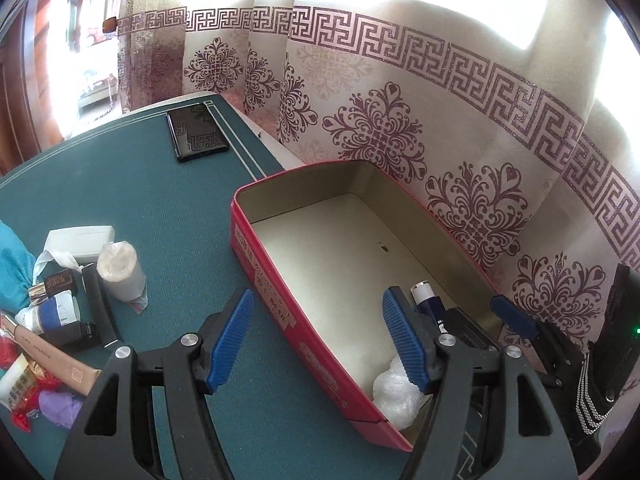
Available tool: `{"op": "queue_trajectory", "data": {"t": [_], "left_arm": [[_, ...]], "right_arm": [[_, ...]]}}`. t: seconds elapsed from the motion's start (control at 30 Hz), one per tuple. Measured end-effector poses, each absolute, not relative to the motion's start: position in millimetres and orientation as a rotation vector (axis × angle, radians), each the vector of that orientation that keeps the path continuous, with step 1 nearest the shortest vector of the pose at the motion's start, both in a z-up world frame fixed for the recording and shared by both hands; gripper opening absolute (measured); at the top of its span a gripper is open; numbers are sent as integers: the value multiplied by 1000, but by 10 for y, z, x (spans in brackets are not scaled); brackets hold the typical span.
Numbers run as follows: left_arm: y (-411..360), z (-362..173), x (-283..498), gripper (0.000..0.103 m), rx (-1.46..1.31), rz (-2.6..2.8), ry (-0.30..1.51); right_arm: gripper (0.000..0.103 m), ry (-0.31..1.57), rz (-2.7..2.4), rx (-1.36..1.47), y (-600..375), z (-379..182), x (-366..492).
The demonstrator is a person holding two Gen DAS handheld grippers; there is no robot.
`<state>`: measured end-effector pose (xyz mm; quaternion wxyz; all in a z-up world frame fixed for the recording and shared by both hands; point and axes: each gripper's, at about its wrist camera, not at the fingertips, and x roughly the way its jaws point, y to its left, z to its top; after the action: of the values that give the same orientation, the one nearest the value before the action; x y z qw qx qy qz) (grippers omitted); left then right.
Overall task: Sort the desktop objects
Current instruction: 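Open both tools to drop the bag and bottle into the tin box, then move both open tools back over the object pile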
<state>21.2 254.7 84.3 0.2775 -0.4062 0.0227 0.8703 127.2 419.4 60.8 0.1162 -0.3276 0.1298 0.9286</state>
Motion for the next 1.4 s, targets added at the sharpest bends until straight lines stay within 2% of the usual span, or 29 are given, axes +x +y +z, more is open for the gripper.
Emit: {"op": "queue_trajectory", "data": {"t": [0.6,1.03,1.27,1.4], "left_arm": [[1483,918,187,71,-1100,2529,-44],[171,579,170,71,-1255,2739,-118],[-150,365,197,71,-1299,2676,-230],[-159,284,202,71,-1316,2671,-217]], "right_arm": [[81,256,2909,-962,3319,826,1194],[82,143,3048,-1130,2431,637,1107],[82,124,3049,-1235,2207,472,1051],[82,134,3035,-1273,2186,410,1043]]}}
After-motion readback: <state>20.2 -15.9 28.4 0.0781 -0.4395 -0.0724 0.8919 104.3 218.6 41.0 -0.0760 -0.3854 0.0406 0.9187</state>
